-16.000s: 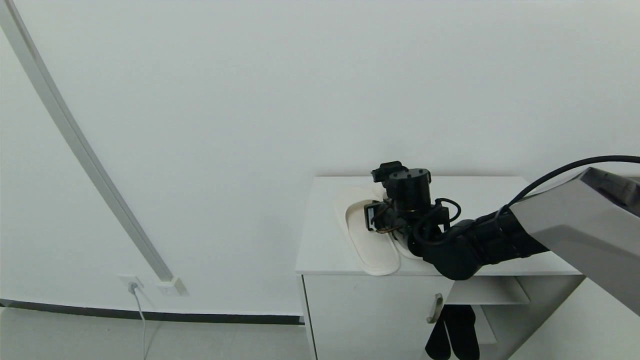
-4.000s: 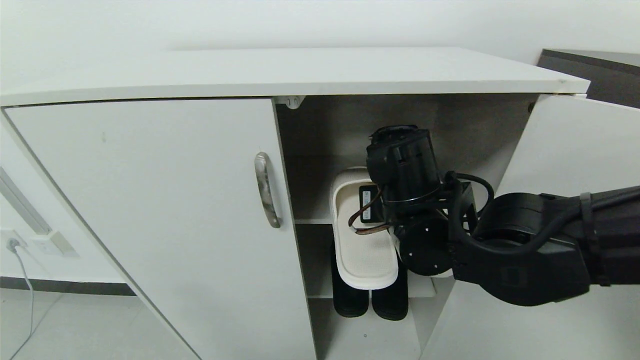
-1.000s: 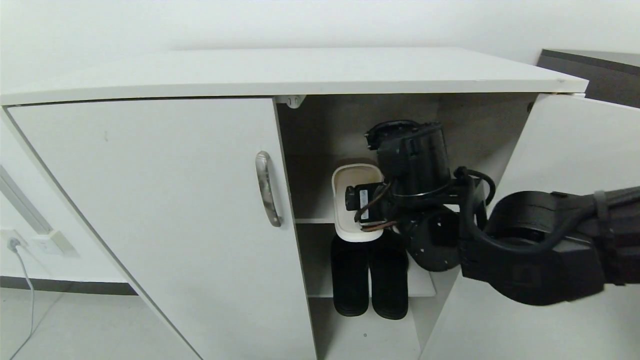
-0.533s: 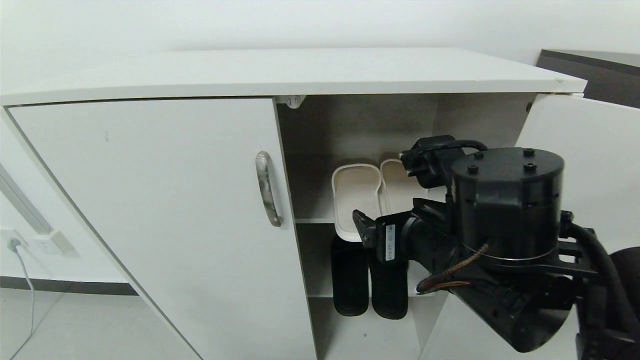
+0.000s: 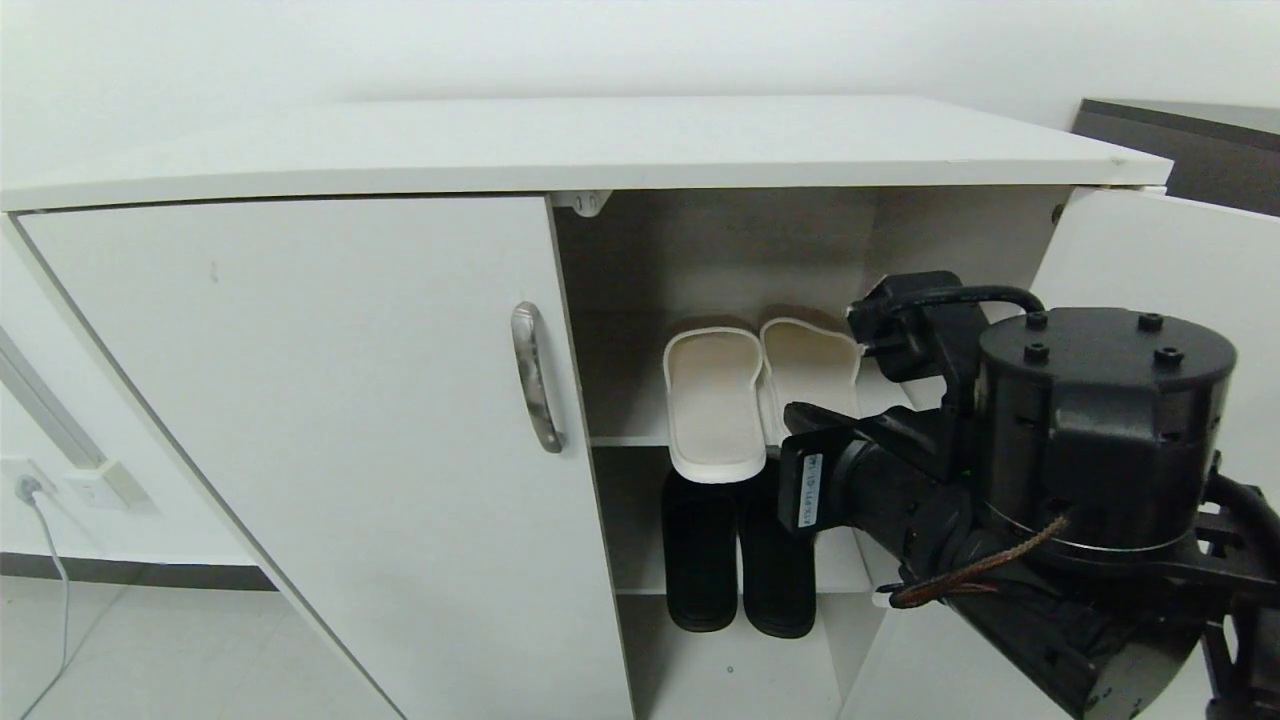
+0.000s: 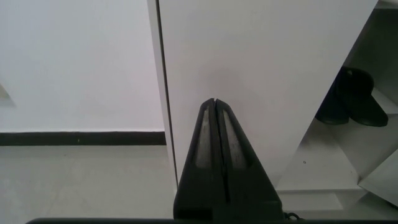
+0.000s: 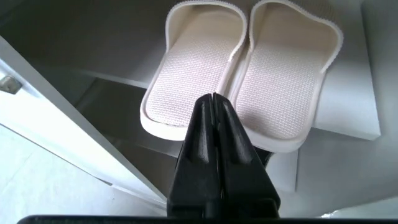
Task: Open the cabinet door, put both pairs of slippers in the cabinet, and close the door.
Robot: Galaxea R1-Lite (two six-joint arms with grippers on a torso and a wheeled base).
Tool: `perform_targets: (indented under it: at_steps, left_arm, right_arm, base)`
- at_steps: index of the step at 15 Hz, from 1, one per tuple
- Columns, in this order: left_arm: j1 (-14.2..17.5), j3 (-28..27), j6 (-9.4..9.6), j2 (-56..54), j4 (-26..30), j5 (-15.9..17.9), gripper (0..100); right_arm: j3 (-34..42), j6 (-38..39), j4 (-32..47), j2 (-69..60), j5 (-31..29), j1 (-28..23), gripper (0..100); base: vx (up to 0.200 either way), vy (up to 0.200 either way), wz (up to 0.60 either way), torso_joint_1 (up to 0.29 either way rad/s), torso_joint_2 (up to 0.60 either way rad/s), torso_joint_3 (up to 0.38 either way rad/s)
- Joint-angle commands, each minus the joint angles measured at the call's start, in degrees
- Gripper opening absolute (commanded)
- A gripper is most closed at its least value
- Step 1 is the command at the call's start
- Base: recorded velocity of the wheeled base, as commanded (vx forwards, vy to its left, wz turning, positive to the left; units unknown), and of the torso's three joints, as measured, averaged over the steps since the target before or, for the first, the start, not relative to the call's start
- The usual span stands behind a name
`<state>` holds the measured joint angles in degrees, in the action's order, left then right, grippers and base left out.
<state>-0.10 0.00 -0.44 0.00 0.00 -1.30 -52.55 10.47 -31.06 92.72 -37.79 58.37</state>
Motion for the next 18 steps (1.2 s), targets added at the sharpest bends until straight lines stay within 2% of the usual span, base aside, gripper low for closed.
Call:
perform_targets:
  at_steps: [1, 8, 18]
  left_arm:
    - [0.0, 0.0, -0.09, 0.1, 0.0, 0.0, 0]
    - [0.0, 0.0, -0.18, 0.1, 0.0, 0.1, 0]
    - [0.0, 0.0, -0.26, 0.1, 0.0, 0.1, 0]
  right_arm:
    - [0.4, -0.1, 0.0, 0.3, -0.2, 0.0, 0]
    - [1.5, -0.8, -0.1, 0.5, -0.1, -0.2, 0]
    - [2.4, -0.8, -0.1, 0.5, 0.0, -0.4, 0]
  base:
    - [0.0, 0.0, 0.0, 0.0, 0.0, 0.0]
    - [0.0, 0.0, 0.0, 0.0, 0.0, 0.0]
    - [-0.2, 0.0, 0.0, 0.003, 0.0, 0.003]
